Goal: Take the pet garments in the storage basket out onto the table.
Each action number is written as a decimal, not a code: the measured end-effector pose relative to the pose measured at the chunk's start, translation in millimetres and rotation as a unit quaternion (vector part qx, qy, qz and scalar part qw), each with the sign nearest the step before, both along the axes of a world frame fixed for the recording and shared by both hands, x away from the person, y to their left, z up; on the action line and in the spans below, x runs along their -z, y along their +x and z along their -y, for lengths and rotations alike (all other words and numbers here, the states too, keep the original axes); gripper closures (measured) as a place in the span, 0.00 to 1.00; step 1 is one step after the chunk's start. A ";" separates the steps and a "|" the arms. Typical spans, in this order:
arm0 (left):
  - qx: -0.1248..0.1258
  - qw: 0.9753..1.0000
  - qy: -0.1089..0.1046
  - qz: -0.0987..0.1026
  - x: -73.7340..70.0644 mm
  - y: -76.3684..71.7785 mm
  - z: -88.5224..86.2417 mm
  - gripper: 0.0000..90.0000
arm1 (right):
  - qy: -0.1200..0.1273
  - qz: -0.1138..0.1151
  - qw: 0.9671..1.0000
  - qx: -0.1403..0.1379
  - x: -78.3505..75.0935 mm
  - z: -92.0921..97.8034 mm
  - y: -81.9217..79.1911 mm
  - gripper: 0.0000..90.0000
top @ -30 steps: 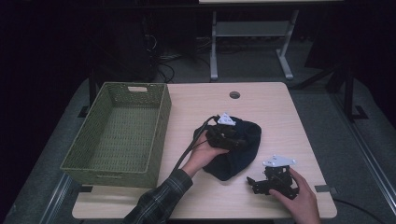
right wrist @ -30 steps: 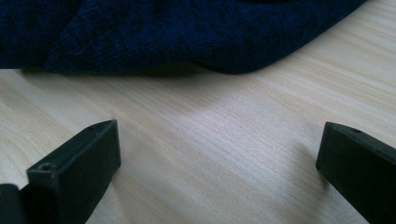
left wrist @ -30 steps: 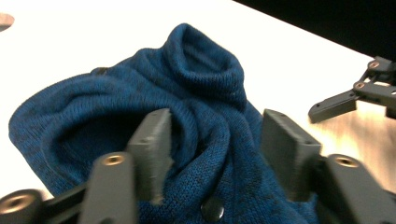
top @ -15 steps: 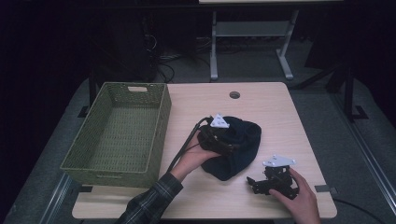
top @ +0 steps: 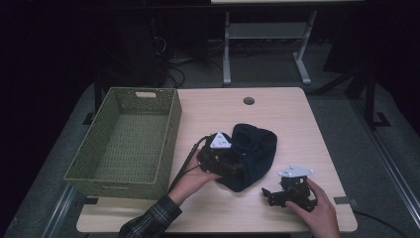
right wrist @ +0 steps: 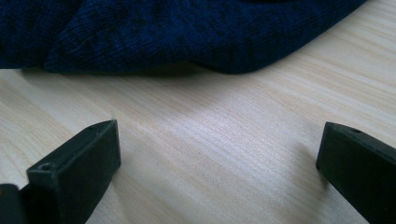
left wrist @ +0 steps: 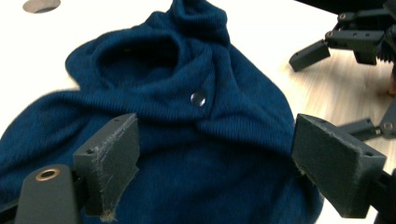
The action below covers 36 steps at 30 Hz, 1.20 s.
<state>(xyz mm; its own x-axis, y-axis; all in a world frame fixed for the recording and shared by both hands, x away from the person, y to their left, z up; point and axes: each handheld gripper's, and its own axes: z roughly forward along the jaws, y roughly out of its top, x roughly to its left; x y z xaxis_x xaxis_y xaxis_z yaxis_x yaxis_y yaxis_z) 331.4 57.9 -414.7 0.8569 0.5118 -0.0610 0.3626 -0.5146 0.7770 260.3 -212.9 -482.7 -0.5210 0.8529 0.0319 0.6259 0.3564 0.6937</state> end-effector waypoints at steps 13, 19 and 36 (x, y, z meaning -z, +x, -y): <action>-0.033 0.999 0.013 -0.005 21.3 -22.8 -35.8 0.16 | 0.000 0.000 1.000 0.000 0.0 -0.1 -0.1 0.00; -0.047 0.998 0.031 -0.003 33.5 -33.1 -45.9 0.16 | 0.000 0.000 1.000 0.000 0.0 0.0 -0.1 0.00; -0.051 0.996 0.070 -0.010 60.1 -45.2 -52.9 0.14 | 0.000 0.000 1.000 0.000 0.0 -0.1 -0.1 0.00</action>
